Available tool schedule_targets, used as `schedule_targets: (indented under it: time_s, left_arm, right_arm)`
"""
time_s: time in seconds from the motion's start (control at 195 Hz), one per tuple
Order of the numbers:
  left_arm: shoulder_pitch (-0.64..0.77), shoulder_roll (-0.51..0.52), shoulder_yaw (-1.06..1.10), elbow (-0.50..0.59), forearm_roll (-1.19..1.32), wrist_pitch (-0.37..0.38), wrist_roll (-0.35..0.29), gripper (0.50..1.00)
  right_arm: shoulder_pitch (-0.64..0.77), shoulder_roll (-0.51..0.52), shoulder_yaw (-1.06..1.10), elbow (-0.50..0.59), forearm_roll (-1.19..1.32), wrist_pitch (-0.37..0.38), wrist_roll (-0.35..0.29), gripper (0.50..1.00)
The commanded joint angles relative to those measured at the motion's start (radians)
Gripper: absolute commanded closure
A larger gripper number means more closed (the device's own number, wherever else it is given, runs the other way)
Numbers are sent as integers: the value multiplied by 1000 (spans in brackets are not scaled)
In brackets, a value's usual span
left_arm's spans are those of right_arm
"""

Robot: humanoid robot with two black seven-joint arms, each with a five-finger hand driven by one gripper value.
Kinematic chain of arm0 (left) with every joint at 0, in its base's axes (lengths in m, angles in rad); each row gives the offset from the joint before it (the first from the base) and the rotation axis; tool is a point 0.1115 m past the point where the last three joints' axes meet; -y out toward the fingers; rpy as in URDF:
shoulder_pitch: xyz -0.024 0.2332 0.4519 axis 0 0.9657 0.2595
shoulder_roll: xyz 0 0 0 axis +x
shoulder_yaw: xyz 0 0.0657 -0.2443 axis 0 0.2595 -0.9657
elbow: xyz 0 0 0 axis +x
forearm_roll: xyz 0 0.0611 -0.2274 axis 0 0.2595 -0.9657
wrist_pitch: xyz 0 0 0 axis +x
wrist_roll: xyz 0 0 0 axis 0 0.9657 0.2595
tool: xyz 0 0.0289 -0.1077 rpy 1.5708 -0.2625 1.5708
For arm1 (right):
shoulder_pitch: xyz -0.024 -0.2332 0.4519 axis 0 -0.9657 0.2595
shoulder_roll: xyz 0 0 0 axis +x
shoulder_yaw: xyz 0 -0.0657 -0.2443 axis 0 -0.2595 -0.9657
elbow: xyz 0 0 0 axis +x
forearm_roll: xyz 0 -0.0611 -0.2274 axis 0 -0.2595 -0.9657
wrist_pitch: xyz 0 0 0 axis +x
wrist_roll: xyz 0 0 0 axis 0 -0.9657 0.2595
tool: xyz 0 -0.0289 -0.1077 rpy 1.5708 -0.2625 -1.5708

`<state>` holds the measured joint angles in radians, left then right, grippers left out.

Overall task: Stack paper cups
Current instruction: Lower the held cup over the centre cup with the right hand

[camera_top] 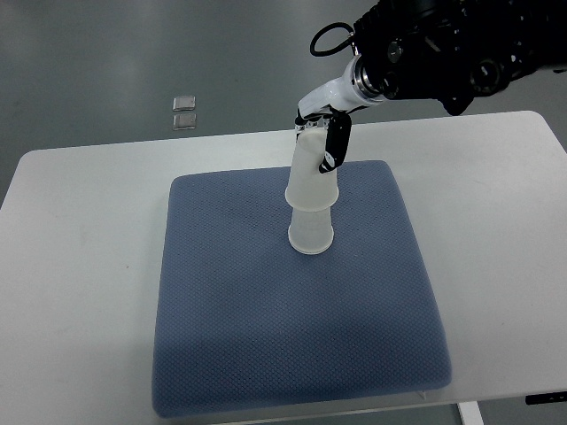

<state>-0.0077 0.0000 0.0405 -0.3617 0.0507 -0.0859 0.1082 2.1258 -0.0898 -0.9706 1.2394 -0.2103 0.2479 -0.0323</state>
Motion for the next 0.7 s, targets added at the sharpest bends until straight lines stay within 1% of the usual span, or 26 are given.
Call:
schedule_targets:
  time_s: [0.0,0.164,0.38,0.54,0.694]
  left_arm:
    - [0,0,-1,-2,0,0,-1,500]
    - [0,0,-1,0,0,0,1,500]
    - [0,0,-1,0,0,0,-1,500]
    - [0,0,-1,0,0,0,1,500]
    - [0,0,-1,0,0,0,-1,500]
  right_arm:
    - [-7,1,0,0,0,-4,0,861]
    - [-23,2,0,0,0,-19,0,859]
    - [-38,2,0,0,0,-29,0,830]
    - [-50,2,0,0,0,-33,-1,824]
    - [-70,2,0,0,0,-62,-1,814]
